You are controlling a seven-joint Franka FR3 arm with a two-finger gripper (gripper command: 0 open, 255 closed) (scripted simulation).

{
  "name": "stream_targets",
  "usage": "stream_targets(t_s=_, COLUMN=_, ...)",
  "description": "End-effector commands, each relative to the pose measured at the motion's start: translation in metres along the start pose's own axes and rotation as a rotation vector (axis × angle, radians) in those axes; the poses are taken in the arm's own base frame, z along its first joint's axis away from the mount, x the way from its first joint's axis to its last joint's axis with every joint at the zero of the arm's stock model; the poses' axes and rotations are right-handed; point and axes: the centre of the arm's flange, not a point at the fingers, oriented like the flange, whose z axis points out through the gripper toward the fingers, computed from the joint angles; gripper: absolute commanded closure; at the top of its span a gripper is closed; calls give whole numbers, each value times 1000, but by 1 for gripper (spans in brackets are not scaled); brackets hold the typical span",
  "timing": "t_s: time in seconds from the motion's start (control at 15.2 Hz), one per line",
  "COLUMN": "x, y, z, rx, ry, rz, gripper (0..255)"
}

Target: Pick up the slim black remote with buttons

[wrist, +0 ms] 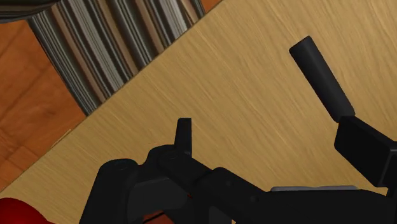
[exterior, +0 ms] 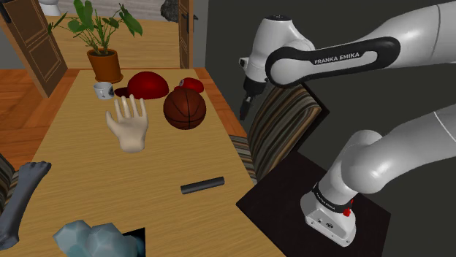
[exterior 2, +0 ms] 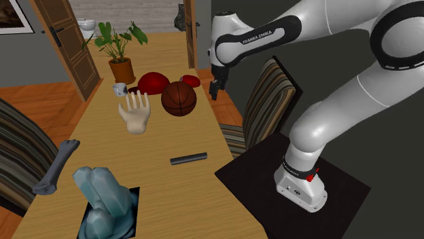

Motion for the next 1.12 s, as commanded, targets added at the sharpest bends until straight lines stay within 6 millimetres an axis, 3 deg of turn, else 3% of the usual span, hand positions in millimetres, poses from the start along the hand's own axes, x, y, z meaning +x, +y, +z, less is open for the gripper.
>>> stream_targets(t_s=0.0, x=12, y=-12, z=19, rx=3, ry=0, rz=-47, gripper=0)
stream_targets(t_s=0.53, x=47, y=-71, z=98, rx=13, ry=-9, rz=-230, gripper=0)
stream_targets(t_s=1.06, x=71, y=-136, z=178, rx=23, ry=-18, rz=-413, gripper=0)
